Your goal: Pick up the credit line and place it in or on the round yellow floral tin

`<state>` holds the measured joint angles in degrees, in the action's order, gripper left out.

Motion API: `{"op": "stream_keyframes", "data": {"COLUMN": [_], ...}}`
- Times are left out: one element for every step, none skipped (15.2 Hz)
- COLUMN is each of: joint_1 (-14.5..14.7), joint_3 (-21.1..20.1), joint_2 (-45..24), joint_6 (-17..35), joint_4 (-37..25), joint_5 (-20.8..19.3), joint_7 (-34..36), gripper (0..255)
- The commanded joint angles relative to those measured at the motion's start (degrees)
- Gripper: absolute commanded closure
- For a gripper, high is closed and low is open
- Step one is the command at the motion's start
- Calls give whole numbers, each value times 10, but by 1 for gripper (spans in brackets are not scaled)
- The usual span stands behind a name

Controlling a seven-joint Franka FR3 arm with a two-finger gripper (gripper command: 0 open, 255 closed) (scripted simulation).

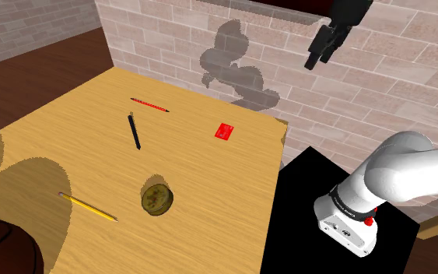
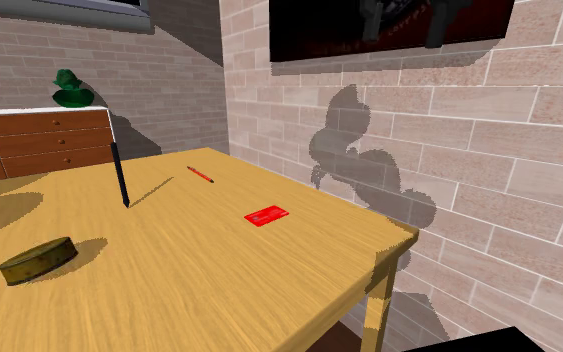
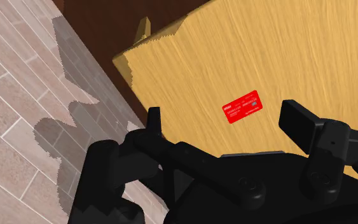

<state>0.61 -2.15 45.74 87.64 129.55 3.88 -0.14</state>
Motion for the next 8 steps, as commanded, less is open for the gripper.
{"op": "stream_keyframes", "data": {"joint_1": [0, -4, -9, -13, -18, -22, -27, -32], "joint_3": [0, -18, -37, -56, -76, -97, -118, -141], "joint_2": [0, 13, 24, 34, 41, 47, 51, 52], "joint_6": [0, 22, 43, 64, 86, 107, 129, 150], "joint_4": [0, 24, 46, 67, 86, 104, 120, 134], "joint_5": [0, 4, 9, 14, 19, 24, 29, 34], "joint_7": [0, 30, 59, 89, 119, 149, 179, 210], "gripper": [0, 0, 0, 0, 0, 0, 0, 0]}}
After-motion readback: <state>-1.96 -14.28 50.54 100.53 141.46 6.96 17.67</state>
